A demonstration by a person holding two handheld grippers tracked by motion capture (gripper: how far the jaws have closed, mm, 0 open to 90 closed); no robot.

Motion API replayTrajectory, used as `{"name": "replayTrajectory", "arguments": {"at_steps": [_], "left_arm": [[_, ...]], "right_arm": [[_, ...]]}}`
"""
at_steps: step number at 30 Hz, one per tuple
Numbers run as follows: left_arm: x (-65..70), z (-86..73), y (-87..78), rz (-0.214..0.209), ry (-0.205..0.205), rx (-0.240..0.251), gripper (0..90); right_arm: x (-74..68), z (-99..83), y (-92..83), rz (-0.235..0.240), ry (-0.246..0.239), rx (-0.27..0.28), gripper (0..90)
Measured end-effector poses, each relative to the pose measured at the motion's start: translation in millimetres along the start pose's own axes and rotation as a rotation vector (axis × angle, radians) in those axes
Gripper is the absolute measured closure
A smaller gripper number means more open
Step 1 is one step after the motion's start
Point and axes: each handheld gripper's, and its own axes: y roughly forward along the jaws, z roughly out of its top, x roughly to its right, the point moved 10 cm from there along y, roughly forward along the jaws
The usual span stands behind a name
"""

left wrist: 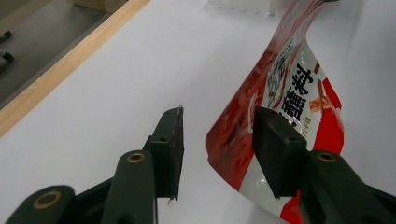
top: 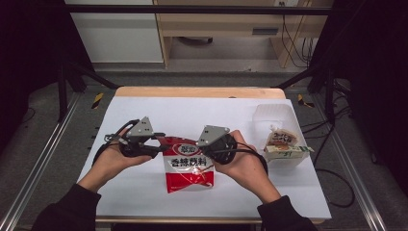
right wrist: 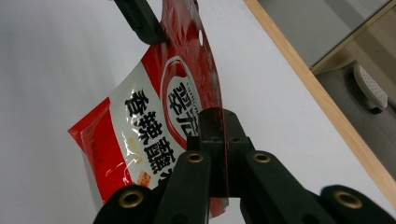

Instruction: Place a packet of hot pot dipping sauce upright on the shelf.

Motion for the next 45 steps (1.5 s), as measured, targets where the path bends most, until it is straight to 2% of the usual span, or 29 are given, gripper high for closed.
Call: {"name": "replayTrajectory", "arguments": {"at_steps": [3,6,9,13,17,20,25,28,34,45], "left_arm": [[6.0,3.7,3.5,-0.024,0.011,-0.001,59.5],[8.5,4.4,5.0,-0.028,0.017,-0.014,67.0],[10.0,4.5,4.3,-0.053,-0.005,-0.016,73.0],[14.4,5.7,3.4,-0.071,0.004,-0.022,88.4],[14.6,11.8,1.9,-0.056,0.018,-0.011,89.5],[14.2,18.6,-2.2,-0.047,0.028,0.001,89.6],[13.4,26.8,-10.8,-0.026,0.074,-0.001,89.7],[12.4,29.2,-14.9,-0.015,0.084,0.002,89.7],[12.7,29.3,-19.7,-0.01,0.097,0.005,89.7],[18.3,30.8,-22.7,-0.028,0.109,0.01,89.8]], "right_arm": [[1.4,0.6,-3.3,-0.001,0.001,0.002,90.0],[2.0,-0.4,-5.1,0.006,0.006,0.001,90.0],[2.6,-2.3,-5.2,0.009,0.008,-0.002,90.0],[2.9,-4.7,-6.2,0.02,0.02,-0.008,90.0],[7.2,-3.8,-10.9,0.031,0.034,-0.019,90.0],[9.2,-2.6,-13.6,0.042,0.042,-0.035,86.2],[7.9,-0.5,-17.9,0.082,0.007,-0.102,72.7],[6.5,1.0,-18.1,0.102,-0.015,-0.131,69.4],[2.7,0.1,-12.5,0.137,-0.009,-0.164,71.8],[0.3,-5.7,-1.2,0.139,-0.008,-0.192,86.8]]}}
